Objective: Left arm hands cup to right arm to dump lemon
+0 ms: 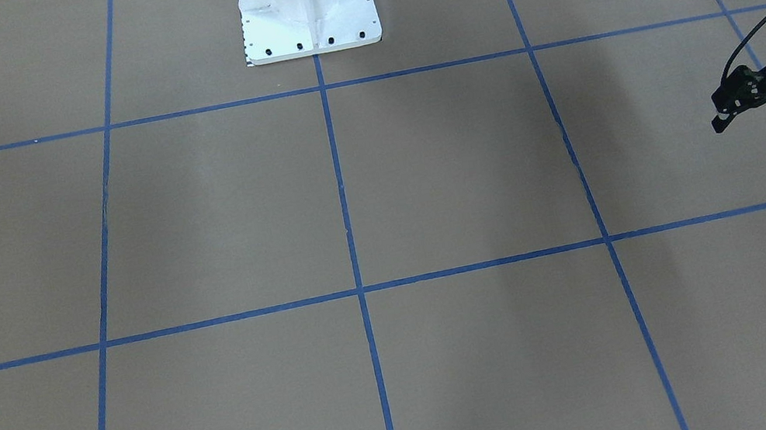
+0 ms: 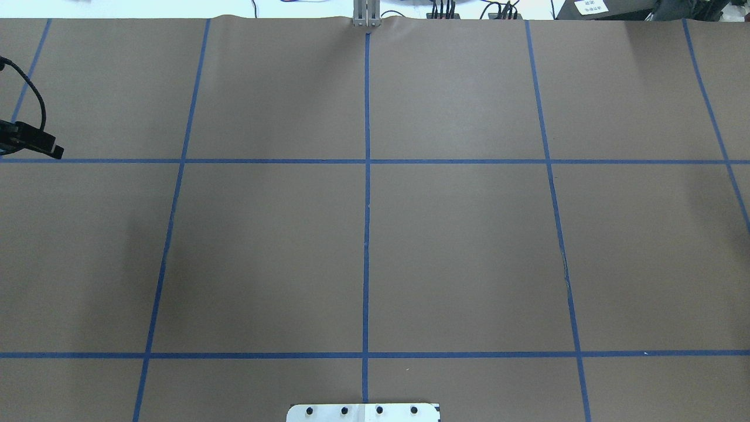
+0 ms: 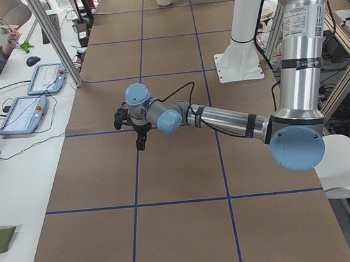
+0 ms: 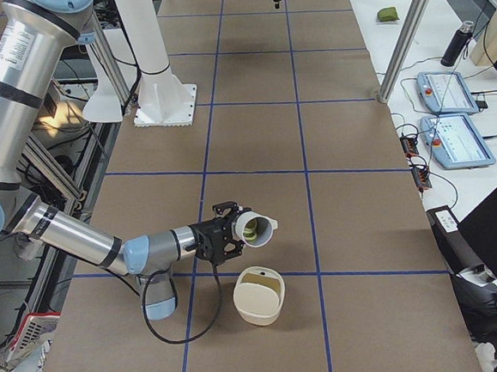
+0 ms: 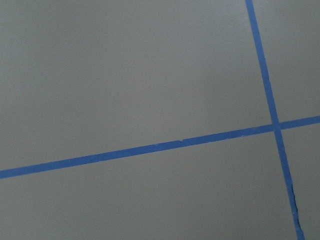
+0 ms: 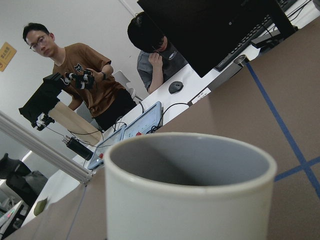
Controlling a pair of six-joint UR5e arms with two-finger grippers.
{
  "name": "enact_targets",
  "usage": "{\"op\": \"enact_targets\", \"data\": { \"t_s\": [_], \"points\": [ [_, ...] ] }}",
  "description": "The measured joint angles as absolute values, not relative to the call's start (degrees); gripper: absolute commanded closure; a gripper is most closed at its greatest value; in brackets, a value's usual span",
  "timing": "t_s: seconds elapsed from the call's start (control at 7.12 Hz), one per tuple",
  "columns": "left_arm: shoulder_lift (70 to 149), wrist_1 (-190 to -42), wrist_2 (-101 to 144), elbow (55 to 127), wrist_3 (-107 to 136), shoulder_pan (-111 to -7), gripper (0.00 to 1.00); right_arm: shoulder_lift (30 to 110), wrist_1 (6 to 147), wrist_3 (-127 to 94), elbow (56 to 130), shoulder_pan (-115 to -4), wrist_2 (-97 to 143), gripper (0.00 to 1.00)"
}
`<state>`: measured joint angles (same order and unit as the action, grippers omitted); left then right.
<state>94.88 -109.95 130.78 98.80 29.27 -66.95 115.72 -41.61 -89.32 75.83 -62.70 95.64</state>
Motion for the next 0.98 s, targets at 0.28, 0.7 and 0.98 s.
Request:
{"op": "enact_targets", "data": {
  "t_s": [0.28,0.7,0.98],
  "points": [
    [95.0,-109.95,130.78,98.79,29.27,-66.92,0.0,115.53,-43.36,-101.39,74.64,-65.09,95.64,0.79],
    [95.12,-109.95,130.78,98.84,29.23,-66.94,0.0,115.03,-45.43,-119.37,73.84,-67.01,95.51,0.79],
    [95.23,-109.95,130.78,98.87,29.24,-67.03,0.0,114.54,-48.74,-129.77,72.31,-68.05,95.31,0.79]
  ]
}}
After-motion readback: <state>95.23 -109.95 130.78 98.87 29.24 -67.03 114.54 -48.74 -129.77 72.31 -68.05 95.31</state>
